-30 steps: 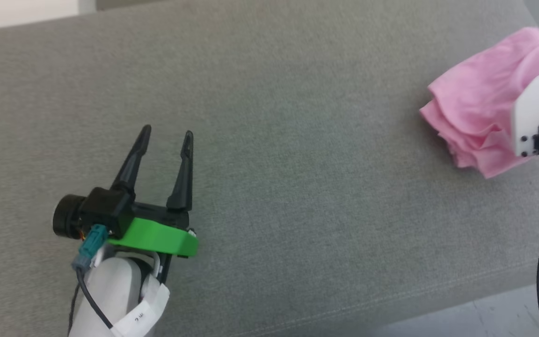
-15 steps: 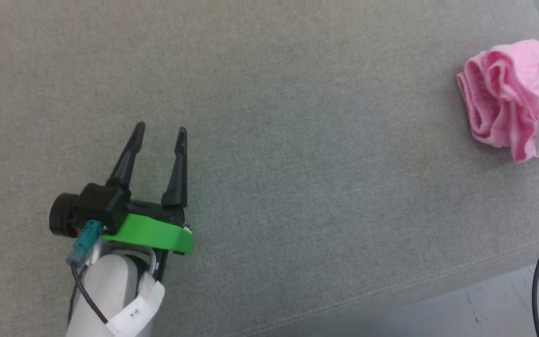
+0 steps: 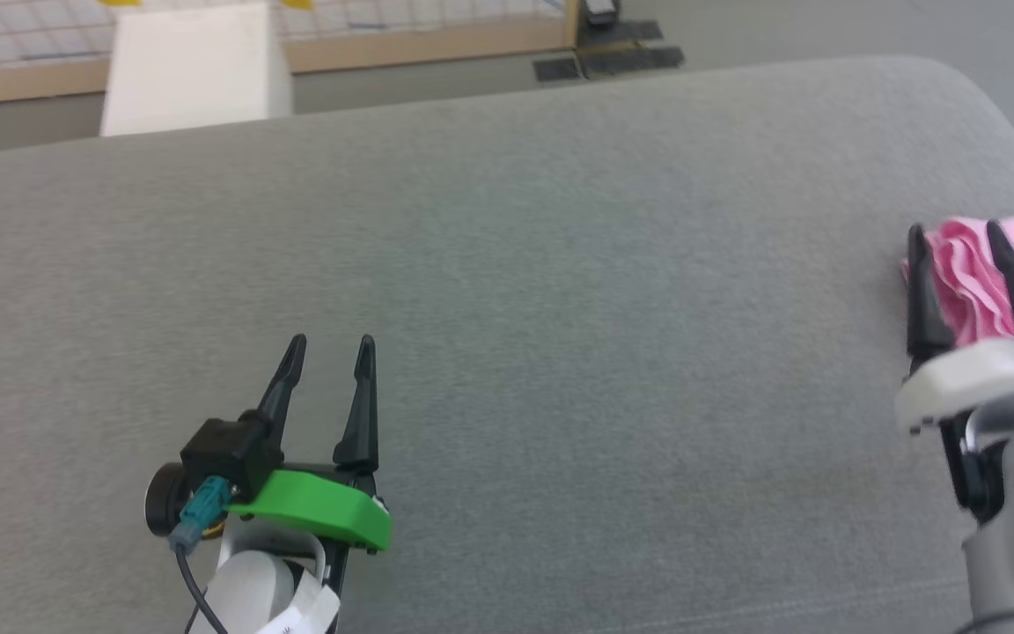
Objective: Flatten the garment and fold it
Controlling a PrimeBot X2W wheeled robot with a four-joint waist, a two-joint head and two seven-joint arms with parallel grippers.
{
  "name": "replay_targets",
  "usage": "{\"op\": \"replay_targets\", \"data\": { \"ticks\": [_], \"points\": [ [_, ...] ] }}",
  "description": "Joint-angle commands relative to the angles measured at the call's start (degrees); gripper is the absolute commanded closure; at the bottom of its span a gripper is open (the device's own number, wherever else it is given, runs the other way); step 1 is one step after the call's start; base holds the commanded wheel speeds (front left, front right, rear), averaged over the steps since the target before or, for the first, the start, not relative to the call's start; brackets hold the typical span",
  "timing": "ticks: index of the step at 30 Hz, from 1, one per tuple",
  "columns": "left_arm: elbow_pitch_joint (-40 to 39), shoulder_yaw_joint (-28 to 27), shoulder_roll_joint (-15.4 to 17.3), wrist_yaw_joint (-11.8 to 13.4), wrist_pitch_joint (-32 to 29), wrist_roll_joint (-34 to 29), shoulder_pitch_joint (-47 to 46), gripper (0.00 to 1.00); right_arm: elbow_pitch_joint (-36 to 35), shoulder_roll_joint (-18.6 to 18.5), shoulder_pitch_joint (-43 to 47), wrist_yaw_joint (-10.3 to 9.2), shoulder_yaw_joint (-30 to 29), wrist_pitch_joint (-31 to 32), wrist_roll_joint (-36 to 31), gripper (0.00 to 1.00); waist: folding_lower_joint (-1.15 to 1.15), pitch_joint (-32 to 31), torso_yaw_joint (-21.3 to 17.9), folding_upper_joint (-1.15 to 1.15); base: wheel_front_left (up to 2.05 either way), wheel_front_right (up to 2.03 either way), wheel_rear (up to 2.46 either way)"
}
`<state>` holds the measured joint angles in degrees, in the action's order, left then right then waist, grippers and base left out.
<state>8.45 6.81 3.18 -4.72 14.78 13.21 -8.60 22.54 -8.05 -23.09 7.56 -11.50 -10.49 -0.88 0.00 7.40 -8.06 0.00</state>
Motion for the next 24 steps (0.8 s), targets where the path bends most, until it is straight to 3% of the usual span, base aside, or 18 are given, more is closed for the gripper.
{"op": "replay_targets", "data": {
  "ticks": [1, 6, 12, 24],
  "points": [
    [0.19, -0.05, -0.16, 0.42, 0.22, 0.45, 0.94, 0.0, -2.98, 0.19, 2.98, -0.08, 1.02, -0.49, 1.46, 0.0, 0.0, -5.23, 5.76, 0.0, 0.0, 0.0, 0.0],
    [0.76, -0.41, -0.25, 1.03, 0.22, 0.67, 2.46, 0.0, -12.94, 1.36, 12.66, -0.08, 3.21, -0.75, 2.87, 0.0, 0.0, -6.78, 8.72, 0.0, 0.0, 0.0, 0.0],
    [1.03, -0.95, -0.28, 1.29, 0.22, 0.79, 3.65, 0.0, -19.6, 3.56, 19.94, -0.08, 2.07, -1.77, 2.19, 0.0, 0.0, -7.53, 11.72, 0.0, 0.0, 0.0, 0.0],
    [1.13, 0.07, -0.3, 1.64, 0.22, 1.91, 5.37, 0.0, -22.68, 5.15, 27.98, -0.08, -0.68, -3.34, 4.47, 0.0, 0.0, -8.32, 13.72, 0.0, 0.0, 0.0, 0.0]
  ]
}}
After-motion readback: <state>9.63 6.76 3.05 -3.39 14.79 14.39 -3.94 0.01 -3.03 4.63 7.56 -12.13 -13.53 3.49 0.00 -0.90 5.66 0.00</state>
